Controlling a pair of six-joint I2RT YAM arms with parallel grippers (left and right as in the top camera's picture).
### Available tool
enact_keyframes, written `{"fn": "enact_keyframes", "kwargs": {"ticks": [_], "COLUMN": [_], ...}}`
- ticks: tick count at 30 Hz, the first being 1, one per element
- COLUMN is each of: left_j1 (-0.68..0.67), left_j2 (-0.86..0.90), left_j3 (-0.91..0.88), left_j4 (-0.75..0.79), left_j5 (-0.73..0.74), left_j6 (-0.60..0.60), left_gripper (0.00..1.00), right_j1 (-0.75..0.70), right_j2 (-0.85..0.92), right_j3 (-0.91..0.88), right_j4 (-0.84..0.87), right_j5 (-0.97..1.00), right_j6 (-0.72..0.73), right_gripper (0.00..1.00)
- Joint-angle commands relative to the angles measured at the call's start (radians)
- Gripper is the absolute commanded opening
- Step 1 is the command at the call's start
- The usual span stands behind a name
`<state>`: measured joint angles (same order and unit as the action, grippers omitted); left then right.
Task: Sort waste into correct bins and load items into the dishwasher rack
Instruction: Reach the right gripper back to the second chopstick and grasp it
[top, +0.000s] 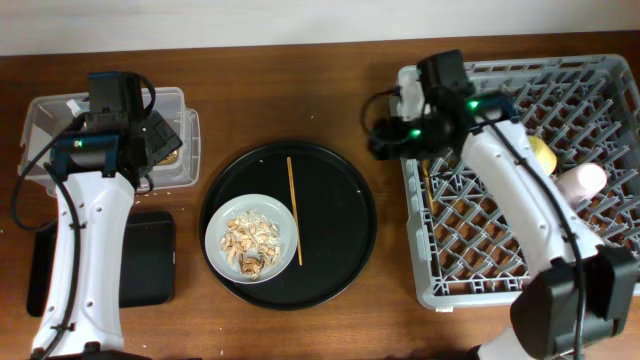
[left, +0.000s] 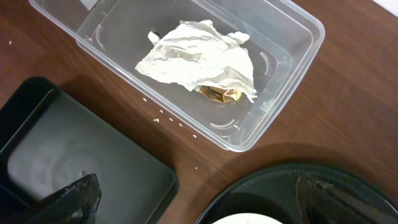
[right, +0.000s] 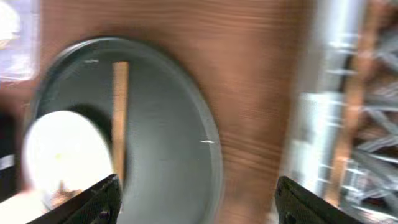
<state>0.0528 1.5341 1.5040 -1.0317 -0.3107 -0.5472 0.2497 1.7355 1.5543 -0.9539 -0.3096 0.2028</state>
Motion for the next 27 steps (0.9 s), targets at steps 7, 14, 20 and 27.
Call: {"fn": "enact_keyframes", "kwargs": {"ticks": [7, 14, 20, 27], "left_j1": [0.002, 0.002, 0.002, 0.002], "left_j2": [0.005, 0.005, 0.005, 0.005], "left_j3": [0.0, 0.0, 0.0, 0.0], "left_j4": [0.001, 0.0, 0.0, 0.0], "left_j5": [0.0, 0.0, 0.0, 0.0], "left_j6": [-0.013, -0.013, -0.013, -0.013], "left_gripper": [0.99, 0.99, 0.99, 0.99], "right_j1": [0.396, 0.491, 0.533, 0.534], "right_j2": [0.322, 0.427, 0.481, 0.481], "right_j3": [0.004, 0.003, 0.004, 0.108], "right_j4": [0.399, 0.412, 0.409, 0.262], "right_j5": [0.216, 0.473, 0.577, 0.573], "right_j6": [0.338, 0.383, 0.435, 0.434], "right_gripper": [0.78, 0.49, 0.41, 0.04]}}
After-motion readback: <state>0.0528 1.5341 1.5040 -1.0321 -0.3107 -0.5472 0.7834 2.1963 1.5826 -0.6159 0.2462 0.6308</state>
